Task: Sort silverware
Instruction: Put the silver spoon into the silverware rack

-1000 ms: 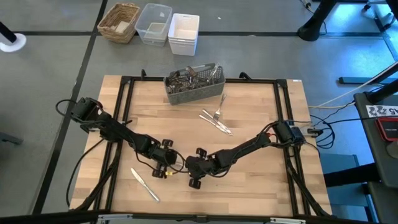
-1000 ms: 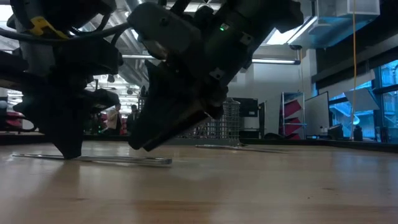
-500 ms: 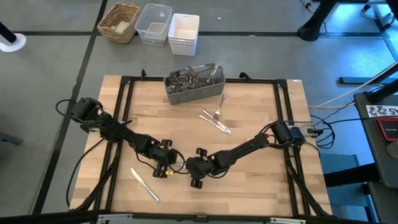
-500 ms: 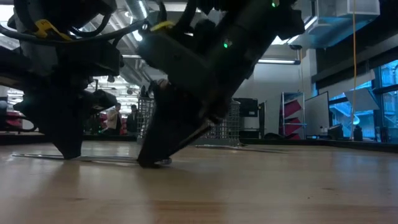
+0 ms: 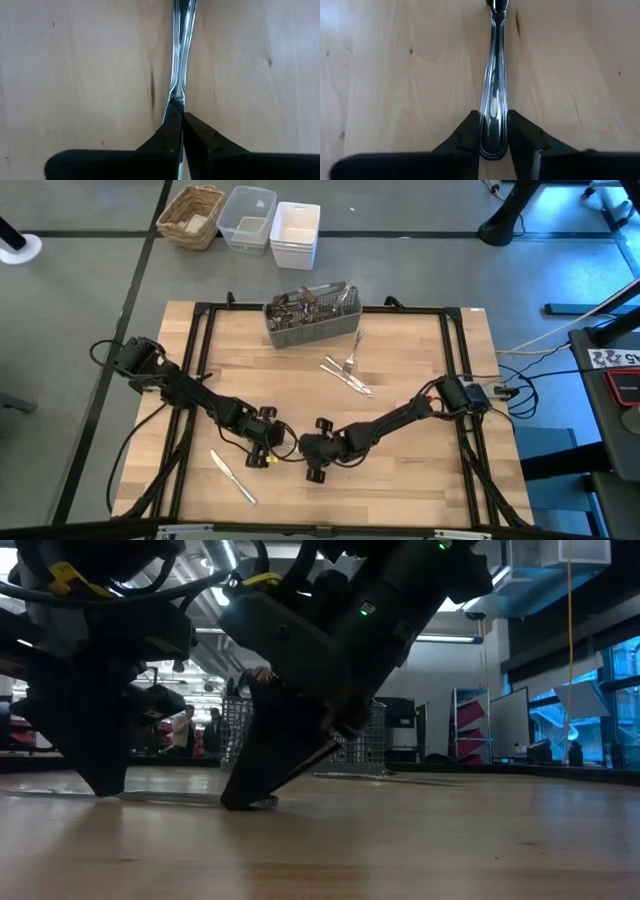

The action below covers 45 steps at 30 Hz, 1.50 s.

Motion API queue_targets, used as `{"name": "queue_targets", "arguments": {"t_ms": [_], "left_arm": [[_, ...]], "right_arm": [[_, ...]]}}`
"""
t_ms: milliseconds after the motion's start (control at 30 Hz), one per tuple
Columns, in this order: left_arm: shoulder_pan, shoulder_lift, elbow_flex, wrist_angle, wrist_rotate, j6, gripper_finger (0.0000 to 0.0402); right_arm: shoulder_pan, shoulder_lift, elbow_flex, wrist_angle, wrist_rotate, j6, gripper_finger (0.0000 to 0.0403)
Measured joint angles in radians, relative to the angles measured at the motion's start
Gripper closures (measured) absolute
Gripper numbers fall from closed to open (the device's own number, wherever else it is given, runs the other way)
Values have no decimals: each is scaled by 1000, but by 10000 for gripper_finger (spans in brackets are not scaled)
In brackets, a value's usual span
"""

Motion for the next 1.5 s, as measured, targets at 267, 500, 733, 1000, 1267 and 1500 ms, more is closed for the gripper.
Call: {"name": "queue_targets", "arguments": {"t_ms": [267, 500, 733, 1000, 1267, 1500], "left_arm": [[-8, 1, 0, 21, -2, 21, 333], [-8, 1, 0, 25, -9, 57, 281], [-7, 1, 0, 25, -16, 103, 275], [-6, 53, 6, 40, -74, 155, 275], [-3, 72, 3, 109, -138, 124, 275], [-3, 74, 2, 126, -181, 77, 317]], "right_arm": [[-1, 1, 0, 8, -34, 52, 354], [0, 1, -1, 9, -29, 50, 377], [0, 1, -2, 10, -23, 50, 391], [1, 1, -2, 7, -23, 50, 391], [1, 2, -3, 7, -25, 50, 391], [1, 2, -3, 21, -25, 50, 391]]}}
